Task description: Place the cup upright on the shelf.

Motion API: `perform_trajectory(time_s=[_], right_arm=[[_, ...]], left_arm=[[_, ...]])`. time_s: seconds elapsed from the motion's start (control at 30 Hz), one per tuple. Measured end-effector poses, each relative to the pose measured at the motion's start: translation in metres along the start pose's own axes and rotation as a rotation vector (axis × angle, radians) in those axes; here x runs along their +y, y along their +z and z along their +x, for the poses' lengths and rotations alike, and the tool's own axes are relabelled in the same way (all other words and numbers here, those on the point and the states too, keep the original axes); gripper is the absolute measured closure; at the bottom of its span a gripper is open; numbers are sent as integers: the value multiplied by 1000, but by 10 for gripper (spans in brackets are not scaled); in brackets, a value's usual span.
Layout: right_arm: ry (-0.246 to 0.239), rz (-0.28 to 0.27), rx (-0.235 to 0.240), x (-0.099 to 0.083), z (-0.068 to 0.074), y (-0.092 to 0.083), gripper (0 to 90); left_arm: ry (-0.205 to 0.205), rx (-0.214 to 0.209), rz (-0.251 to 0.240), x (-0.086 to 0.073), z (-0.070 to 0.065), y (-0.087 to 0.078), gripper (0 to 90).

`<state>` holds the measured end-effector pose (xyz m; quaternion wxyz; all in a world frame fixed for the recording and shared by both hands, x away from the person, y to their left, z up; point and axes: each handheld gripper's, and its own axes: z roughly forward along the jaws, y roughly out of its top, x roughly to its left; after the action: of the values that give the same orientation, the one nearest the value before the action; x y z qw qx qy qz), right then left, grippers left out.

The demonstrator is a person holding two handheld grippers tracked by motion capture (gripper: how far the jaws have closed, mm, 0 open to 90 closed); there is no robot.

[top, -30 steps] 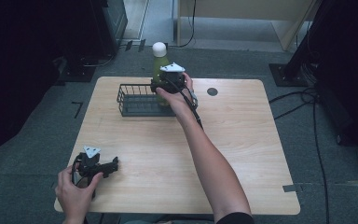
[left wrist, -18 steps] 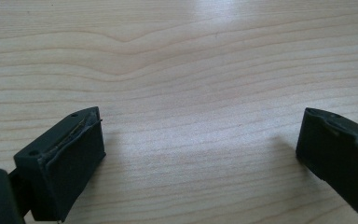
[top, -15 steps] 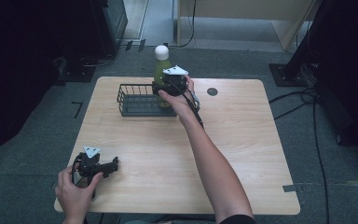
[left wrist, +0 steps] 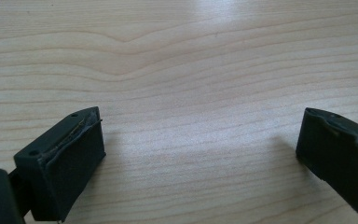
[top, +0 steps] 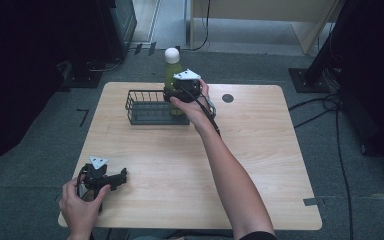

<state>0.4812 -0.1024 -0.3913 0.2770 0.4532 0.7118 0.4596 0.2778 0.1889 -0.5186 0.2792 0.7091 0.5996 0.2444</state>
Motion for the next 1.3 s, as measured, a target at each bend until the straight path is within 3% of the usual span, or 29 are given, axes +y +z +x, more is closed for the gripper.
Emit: perform_trajectory(time_s=[0.23,0.33,0.43,0.8,1.3], right_arm=[[1,-2,4,-1,0,0,199],[45,19,52,0,-3,-2,94],[33,31,56,0,-2,-6,32],[19,23,47,-9,-10,-40,17],[7,43,44,-53,-34,-96,13]], left_arm=[[0,0,0,0,0,0,13],[0,0,0,0,0,0,13],[0,0,0,0,0,0,13],[0,0,1,0,0,0,13],[-1,0,-1,0,0,0,13]])
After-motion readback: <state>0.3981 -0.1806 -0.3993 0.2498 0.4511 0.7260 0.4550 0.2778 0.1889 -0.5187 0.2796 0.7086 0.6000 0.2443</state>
